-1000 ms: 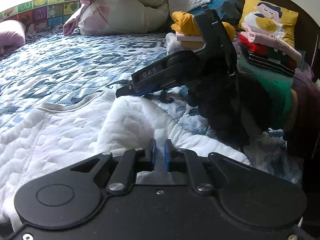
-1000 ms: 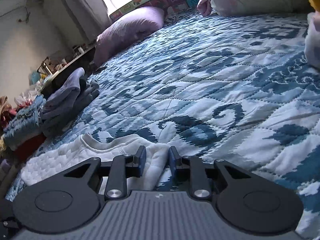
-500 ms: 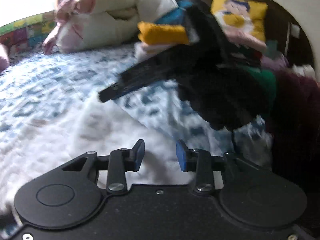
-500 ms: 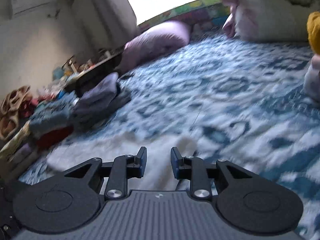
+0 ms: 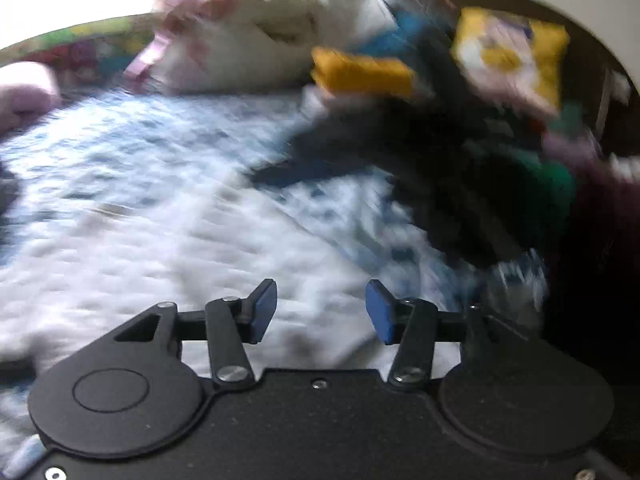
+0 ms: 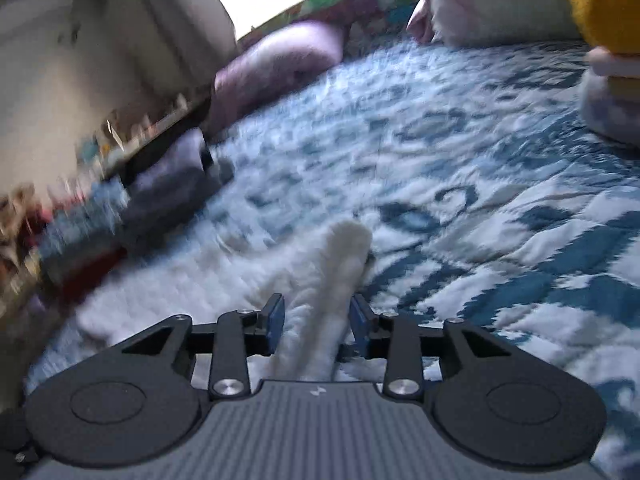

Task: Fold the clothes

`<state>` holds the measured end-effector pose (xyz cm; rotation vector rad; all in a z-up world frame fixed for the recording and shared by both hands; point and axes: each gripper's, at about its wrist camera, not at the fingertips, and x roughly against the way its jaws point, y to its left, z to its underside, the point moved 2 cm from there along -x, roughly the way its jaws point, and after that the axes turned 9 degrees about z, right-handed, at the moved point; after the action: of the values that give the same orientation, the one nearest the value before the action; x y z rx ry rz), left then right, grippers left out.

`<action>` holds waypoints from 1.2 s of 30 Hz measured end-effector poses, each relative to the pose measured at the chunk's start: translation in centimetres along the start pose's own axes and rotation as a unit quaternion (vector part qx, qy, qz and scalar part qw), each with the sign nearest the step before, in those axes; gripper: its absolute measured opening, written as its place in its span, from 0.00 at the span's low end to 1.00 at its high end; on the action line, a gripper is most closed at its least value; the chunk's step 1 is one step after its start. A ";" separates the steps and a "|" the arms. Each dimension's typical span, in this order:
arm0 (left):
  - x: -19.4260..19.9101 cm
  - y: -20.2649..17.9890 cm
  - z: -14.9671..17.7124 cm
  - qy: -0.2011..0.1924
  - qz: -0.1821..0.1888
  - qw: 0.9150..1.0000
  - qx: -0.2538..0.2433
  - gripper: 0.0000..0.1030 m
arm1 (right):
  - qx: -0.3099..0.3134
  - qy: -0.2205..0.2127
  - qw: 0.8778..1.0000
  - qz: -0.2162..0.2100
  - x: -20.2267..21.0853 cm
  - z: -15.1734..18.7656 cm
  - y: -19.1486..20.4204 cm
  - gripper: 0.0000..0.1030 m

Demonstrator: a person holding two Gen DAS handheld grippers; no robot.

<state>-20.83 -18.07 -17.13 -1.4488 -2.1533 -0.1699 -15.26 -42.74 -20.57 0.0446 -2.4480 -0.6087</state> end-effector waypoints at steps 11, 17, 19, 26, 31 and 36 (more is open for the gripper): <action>14.6 17.5 6.0 -0.189 -0.228 0.884 0.363 0.48 | -0.003 -0.023 0.998 -0.058 4.4 1.4 3.2 0.61; 15.4 22.1 9.5 -0.232 -0.234 0.801 0.500 0.48 | -0.038 -0.002 0.995 -0.092 1.9 1.8 2.7 0.61; 15.1 22.8 9.5 -0.254 -0.236 0.786 0.512 0.46 | -0.058 0.002 0.993 -0.103 1.1 1.6 2.4 0.61; 13.7 21.9 5.7 -0.262 -0.228 0.821 0.453 0.06 | -0.082 0.017 0.989 -0.123 -0.2 1.6 1.5 0.61; 11.7 17.9 0.1 -0.276 -0.186 0.883 0.330 0.06 | -0.126 0.006 0.980 -0.152 0.0 1.1 0.3 0.63; 6.8 12.6 -4.2 -0.247 -0.130 0.934 0.222 0.06 | -0.166 0.000 0.967 -0.193 -0.1 1.0 -0.3 0.63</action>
<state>-10.04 -8.89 -12.56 -1.0090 -2.5535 0.6149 -15.80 -42.57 -21.40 0.3926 -2.3168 -1.1817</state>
